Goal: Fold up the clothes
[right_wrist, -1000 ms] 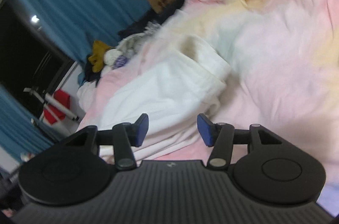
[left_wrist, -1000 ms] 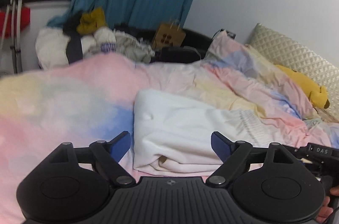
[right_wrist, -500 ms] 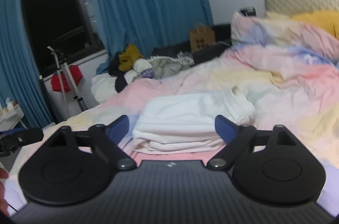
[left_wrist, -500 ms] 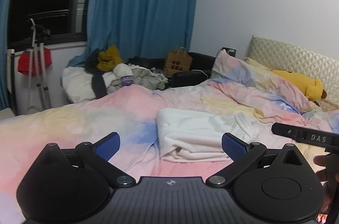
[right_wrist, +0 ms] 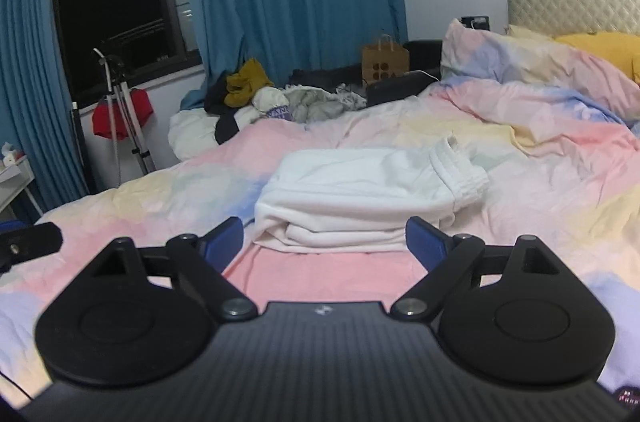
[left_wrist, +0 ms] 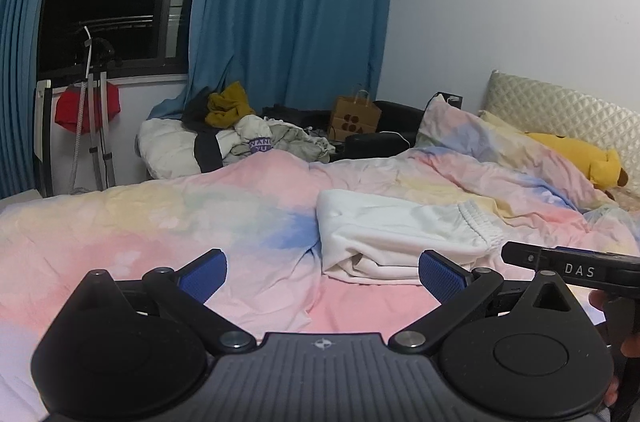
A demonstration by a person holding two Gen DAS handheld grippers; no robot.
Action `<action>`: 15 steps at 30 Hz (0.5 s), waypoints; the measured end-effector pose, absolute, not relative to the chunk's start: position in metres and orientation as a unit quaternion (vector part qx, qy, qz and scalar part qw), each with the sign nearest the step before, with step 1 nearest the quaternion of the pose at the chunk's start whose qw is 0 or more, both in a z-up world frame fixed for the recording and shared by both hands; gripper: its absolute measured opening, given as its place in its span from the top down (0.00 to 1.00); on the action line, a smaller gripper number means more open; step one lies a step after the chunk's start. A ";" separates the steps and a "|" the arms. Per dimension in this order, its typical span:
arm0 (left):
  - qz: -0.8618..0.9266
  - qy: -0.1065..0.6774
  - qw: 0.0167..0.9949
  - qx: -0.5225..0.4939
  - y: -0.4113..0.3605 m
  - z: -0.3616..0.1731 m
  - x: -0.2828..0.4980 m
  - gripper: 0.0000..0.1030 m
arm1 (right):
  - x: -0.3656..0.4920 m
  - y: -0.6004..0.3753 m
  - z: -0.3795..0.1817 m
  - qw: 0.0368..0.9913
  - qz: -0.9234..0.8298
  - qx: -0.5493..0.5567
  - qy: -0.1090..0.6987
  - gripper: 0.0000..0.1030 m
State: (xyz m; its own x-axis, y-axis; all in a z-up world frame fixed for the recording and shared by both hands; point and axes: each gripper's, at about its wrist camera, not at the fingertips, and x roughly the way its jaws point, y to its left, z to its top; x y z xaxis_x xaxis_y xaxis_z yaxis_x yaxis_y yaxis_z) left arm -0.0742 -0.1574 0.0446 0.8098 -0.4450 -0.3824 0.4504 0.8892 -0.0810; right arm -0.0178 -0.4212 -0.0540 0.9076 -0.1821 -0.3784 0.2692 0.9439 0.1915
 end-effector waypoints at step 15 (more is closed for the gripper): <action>-0.205 0.205 0.957 0.026 -0.157 0.037 -0.069 0.00 | -0.017 -0.409 -0.063 0.968 -0.136 0.095 0.190 0.13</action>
